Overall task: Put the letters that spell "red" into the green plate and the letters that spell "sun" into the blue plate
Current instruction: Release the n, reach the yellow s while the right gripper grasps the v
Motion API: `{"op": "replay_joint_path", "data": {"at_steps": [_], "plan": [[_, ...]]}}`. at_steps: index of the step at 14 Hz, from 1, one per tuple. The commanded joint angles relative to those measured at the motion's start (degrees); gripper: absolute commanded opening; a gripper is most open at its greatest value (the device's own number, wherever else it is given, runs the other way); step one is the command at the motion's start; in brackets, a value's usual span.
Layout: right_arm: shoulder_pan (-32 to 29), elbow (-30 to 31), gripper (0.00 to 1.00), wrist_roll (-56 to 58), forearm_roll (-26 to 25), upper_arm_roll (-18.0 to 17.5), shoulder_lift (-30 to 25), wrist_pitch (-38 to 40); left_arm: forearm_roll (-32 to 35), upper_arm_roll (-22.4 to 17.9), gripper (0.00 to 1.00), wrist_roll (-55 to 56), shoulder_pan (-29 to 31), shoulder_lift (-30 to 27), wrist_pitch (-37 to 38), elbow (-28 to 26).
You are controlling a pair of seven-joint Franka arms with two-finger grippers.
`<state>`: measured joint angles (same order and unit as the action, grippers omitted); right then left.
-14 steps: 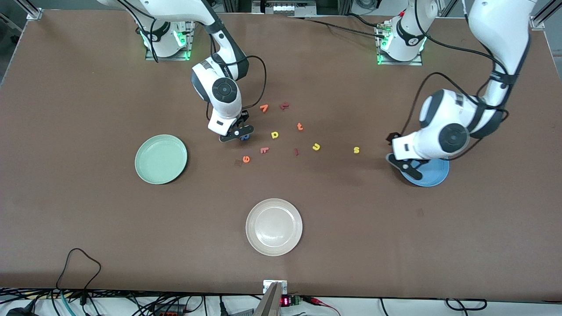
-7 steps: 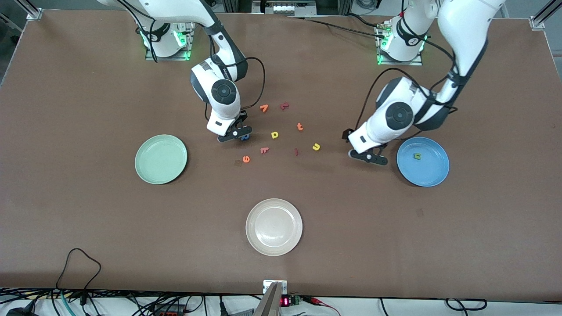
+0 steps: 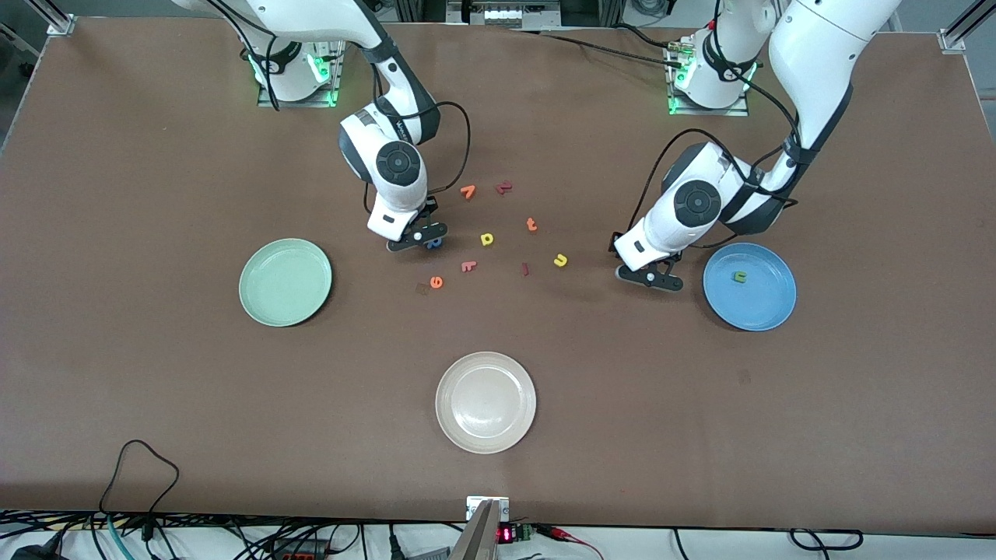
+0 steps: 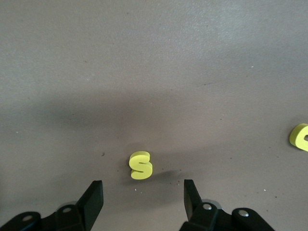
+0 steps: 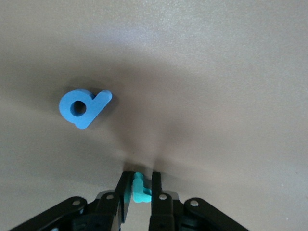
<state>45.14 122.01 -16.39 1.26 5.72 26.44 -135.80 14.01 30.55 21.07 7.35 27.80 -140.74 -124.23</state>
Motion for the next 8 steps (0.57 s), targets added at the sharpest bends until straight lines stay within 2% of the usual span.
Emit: {"op": "replay_joint_path", "data": {"at_steps": [1, 5, 8], "plan": [[0.2, 0.0, 0.11, 0.3, -0.5, -0.1, 0.5, 0.0, 3.5, -0.1, 0.67, 1.6, 0.0, 1.5, -1.2, 0.2], [0.3, -0.6, 0.00, 0.4, -0.5, -0.1, -0.9, 0.4, 3.7, -0.2, 0.60, 2.0, -0.1, 2.3, -1.8, 0.4], [0.3, -1.4, 0.00, -0.7, -0.4, -0.1, -2.6, 2.7, 5.9, -0.2, 0.47, 2.0, 0.1, 2.4, -1.8, 0.6]]}}
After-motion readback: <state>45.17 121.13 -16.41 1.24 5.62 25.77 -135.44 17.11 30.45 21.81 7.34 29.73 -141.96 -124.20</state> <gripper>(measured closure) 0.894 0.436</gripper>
